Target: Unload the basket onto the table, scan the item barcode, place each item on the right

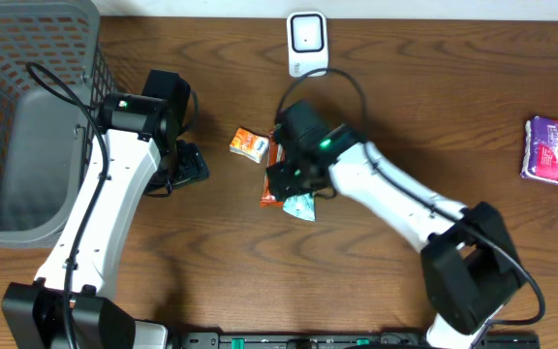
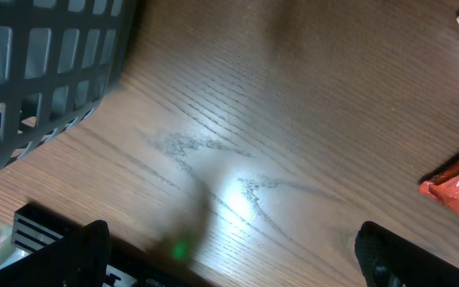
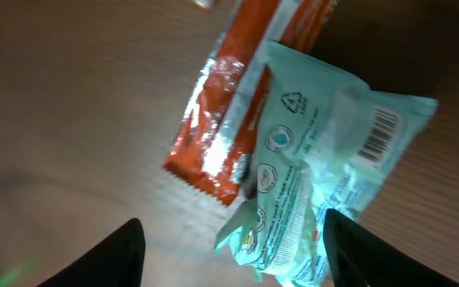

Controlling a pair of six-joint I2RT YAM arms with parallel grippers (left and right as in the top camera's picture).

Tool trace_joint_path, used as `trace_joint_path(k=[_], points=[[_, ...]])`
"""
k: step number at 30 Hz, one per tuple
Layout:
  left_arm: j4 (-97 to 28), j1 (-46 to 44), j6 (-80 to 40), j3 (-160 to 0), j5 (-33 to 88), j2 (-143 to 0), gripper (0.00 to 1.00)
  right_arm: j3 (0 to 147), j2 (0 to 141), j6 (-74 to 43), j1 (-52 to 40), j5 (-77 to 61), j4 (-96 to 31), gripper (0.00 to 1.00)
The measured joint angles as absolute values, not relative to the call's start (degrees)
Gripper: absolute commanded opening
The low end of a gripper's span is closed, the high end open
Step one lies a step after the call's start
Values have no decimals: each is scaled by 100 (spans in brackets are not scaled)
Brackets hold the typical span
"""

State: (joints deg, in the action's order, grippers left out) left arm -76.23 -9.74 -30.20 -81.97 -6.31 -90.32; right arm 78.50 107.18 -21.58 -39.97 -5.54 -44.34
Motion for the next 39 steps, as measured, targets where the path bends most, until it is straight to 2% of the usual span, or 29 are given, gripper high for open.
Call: trace_joint_path(k=[6, 10, 13, 14, 16, 19, 23, 29, 34, 39], points=[[-7623, -974, -3020, -8197, -628, -9032, 98, 7802, 10735, -2814, -4650, 947, -4423, 67], [-7623, -974, -3020, -8197, -631, -9032, 98, 7708, 11013, -3124, -4901, 1411, -4263, 60], [-7623, -974, -3020, -8197, -628, -9032, 98, 7675, 11386, -3221, -4952, 1557, -4254, 52], [-7623, -974, -3020, -8197, -628, -9032, 98, 7664, 11467, -3232, -4952, 1619, -4276, 48], [-7623, -974, -3020, -8197, -628, -9032, 98, 7664, 11522, -3271, -4950, 1772, -4327, 32], [-7623, -974, -3020, -8197, -628, -9032, 98, 7666, 11520, -3312, -4932, 1951, -4421, 2], [-7623, -974, -3020, -8195, -628, -9032, 98, 7673, 11393, -3306, -4737, 1741, -4541, 1], [-7623, -974, -3020, -8197, -628, -9032, 98, 7675, 11074, -2989, -3811, 539, -4654, 1], [-7620, -974, -3020, -8197, -628, -9032, 98, 7686, 10510, -1903, -2355, -1909, -4609, 1], [-7623, -974, -3020, -8195, -628, -9032, 98, 7356, 10527, -1149, -1291, -3868, -4193, 1]])
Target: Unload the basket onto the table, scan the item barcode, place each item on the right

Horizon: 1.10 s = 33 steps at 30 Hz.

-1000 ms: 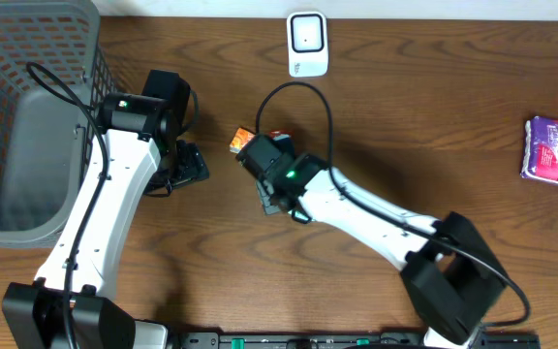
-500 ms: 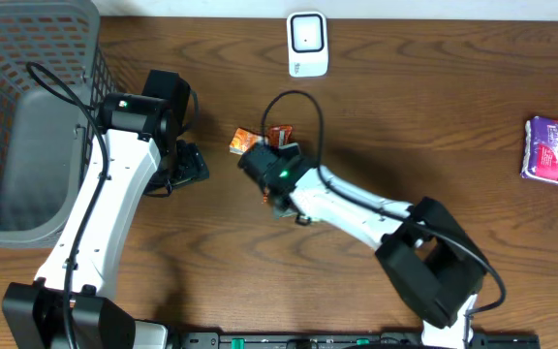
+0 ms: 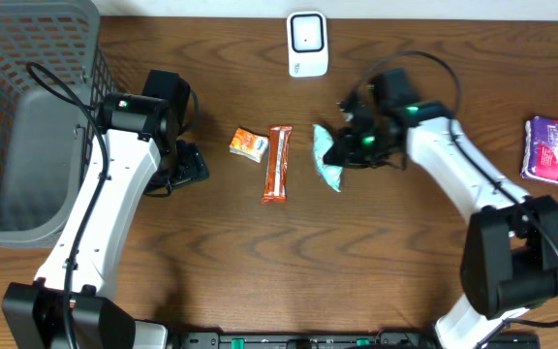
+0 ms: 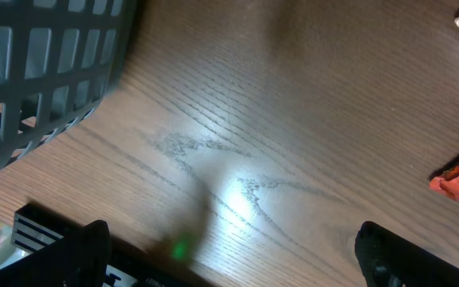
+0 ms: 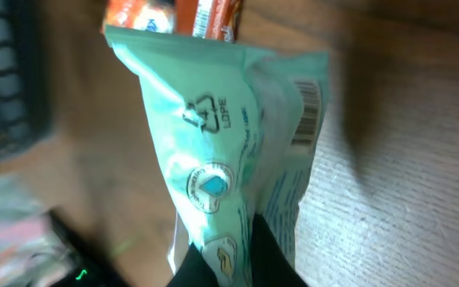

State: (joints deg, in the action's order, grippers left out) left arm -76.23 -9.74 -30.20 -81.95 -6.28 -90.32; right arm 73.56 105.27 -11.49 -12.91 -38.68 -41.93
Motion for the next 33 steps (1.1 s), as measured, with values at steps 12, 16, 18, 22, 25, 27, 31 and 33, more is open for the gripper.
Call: trace_joint_path(k=[12, 16, 18, 22, 25, 27, 31, 33], points=[[-7620, -974, -3020, -8197, -631, -9032, 98, 5647, 10840, -1026, 438, -4600, -3389, 30], [-7625, -974, -3020, -8197, -628, -9032, 98, 5937, 10840, -974, 784, -4292, -4160, 35], [-7623, -974, -3020, -8197, -628, -9032, 98, 6243, 10838, -919, 847, -4128, -4558, 43], [-7625, -974, -3020, -8197, -628, -9032, 98, 6849, 10798, -698, 760, -3885, -5266, 61], [-7620, -974, -3020, -8197, -628, -9032, 98, 7048, 10750, -628, 497, -3822, -5363, 77], [-7625, -974, -3020, -8197, -628, -9032, 98, 7054, 10750, -569, 281, -3780, -5336, 89], [-7623, -974, -3020, -8197, -628, -9032, 98, 7041, 10748, -591, -89, -3621, -5131, 99], [-7623, -974, -3020, -8197, -628, -9032, 98, 7017, 10750, -819, -285, -3190, -5041, 99]])
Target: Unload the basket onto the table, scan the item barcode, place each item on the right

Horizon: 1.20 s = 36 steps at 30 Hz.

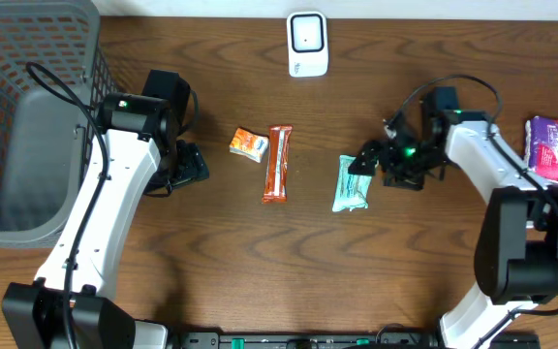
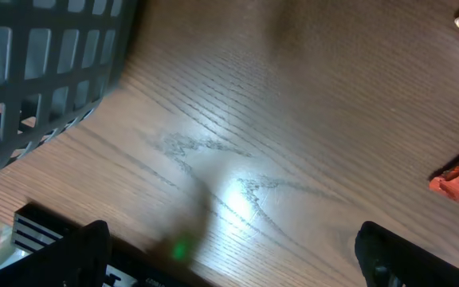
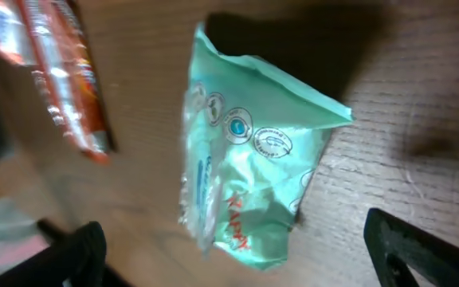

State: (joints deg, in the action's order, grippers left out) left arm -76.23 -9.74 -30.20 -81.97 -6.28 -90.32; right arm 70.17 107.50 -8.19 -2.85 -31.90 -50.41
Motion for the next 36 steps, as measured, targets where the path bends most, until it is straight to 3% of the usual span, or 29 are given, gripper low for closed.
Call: trace_joint_path(k=[2, 4, 7, 8, 12, 13, 24, 33, 36], points=[[-7625, -974, -3020, -8197, -628, -9032, 98, 6952, 10748, -1044, -414, -2799, -4956, 97], [-7620, -974, -3020, -8197, -628, -9032, 98, 6785, 10748, -1223, -534, -2464, -4694, 82], [-7625, -974, -3020, -8197, -628, -9032, 98, 6475, 10748, -1452, -628, -2300, -4198, 69], [-7625, -974, -3020, -8197, -628, -9032, 98, 6337, 10698, -1527, -637, -2373, -3900, 52], [-7620, -974, -3020, -8195, -631, -9032, 98, 5756, 10573, -1837, -757, -2753, -2773, 8], [-7625, -974, -3020, -8195, -628, -9032, 98, 5680, 10571, -1887, -812, -2858, -2694, 1], [-7623, -974, -3020, -8195, -628, -9032, 98, 6309, 10663, -2635, -993, -3518, -2130, 1], [-7625, -974, -3020, -8195, -628, -9032, 98, 7282, 10665, -4193, -1015, -2657, 703, 5], [-7623, -974, -3020, -8195, -626, -9032, 98, 7249, 10779, -4635, -1098, -2217, 1879, 1]])
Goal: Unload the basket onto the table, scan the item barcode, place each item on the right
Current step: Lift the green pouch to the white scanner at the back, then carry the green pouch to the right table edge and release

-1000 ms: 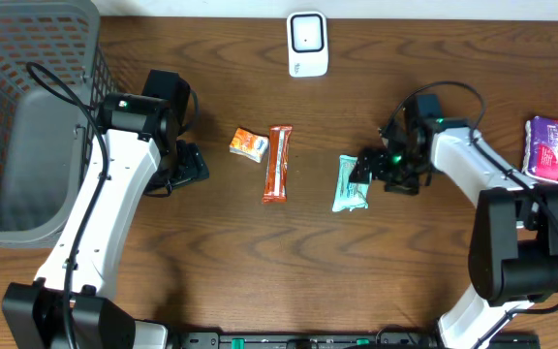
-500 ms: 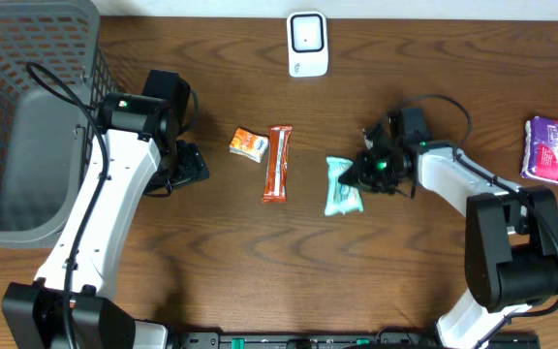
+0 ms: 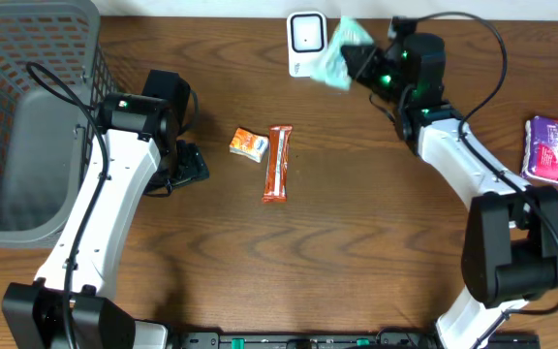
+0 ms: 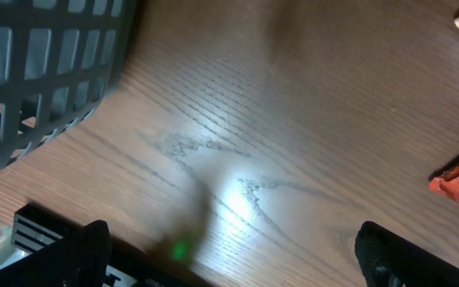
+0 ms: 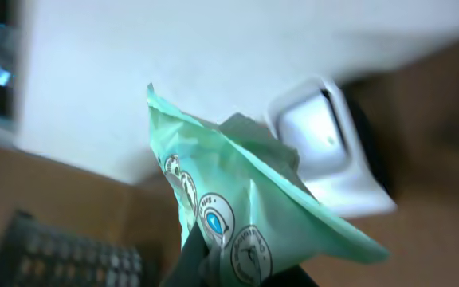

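Note:
My right gripper (image 3: 361, 60) is shut on a mint-green packet (image 3: 340, 45) and holds it up in the air right beside the white barcode scanner (image 3: 306, 43) at the table's back edge. The right wrist view shows the green packet (image 5: 245, 199) pinched between my fingers, with the scanner (image 5: 325, 151) just behind it. No barcode shows on the packet's visible side. My left gripper (image 4: 233, 251) stands open over bare wood near the basket, holding nothing.
A grey mesh basket (image 3: 22, 116) fills the left side. An orange snack bar (image 3: 277, 163) and a small orange packet (image 3: 249, 144) lie mid-table. A purple packet (image 3: 555, 148) sits at the right edge.
The green packet lay on the table right of the orange bar with my right gripper open beside it. Now that gripper is shut on it, raised next to the scanner.
My right gripper was open over the green packet lying against the orange bar. Then it held the packet right of the bar. Then the packet lay flat on the table, released. Now it is gripped again, beside the scanner. The left arm stayed still.

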Controlling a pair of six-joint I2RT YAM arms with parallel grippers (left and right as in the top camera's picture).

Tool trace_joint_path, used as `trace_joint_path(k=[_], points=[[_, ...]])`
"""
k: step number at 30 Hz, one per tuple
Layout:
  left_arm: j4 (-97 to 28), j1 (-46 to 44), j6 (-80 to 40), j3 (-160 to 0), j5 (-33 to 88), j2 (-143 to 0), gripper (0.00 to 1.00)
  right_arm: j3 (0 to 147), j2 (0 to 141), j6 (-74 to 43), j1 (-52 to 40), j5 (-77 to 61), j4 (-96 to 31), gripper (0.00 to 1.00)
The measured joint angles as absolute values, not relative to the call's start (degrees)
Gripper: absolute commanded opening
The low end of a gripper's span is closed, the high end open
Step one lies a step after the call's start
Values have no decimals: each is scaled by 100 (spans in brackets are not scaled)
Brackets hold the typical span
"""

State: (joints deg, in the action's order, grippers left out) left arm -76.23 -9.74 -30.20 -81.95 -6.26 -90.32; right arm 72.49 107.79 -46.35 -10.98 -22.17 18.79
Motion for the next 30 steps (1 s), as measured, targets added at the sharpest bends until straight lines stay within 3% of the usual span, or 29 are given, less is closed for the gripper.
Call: trace_joint_path(k=[3, 11, 17, 23, 30], points=[[-7623, -974, -3020, -8195, -628, -9032, 98, 7432, 11037, -4934, -1273, -1946, 2416, 1], [-7625, -974, -3020, -8195, -628, -9032, 98, 9489, 13004, -5537, -1573, -1833, 2283, 1], [-7625, -974, -3020, -8195, -628, -9032, 98, 11122, 14018, -5723, -1494, -1957, 1103, 1], [-7623, -974, -3020, -8195, -628, -9032, 98, 11386, 14007, -5384, -1236, -2265, 701, 1], [-7629, -974, -3020, -8195, -628, -9032, 98, 11406, 13600, -4624, -169, -2611, -1297, 1]])
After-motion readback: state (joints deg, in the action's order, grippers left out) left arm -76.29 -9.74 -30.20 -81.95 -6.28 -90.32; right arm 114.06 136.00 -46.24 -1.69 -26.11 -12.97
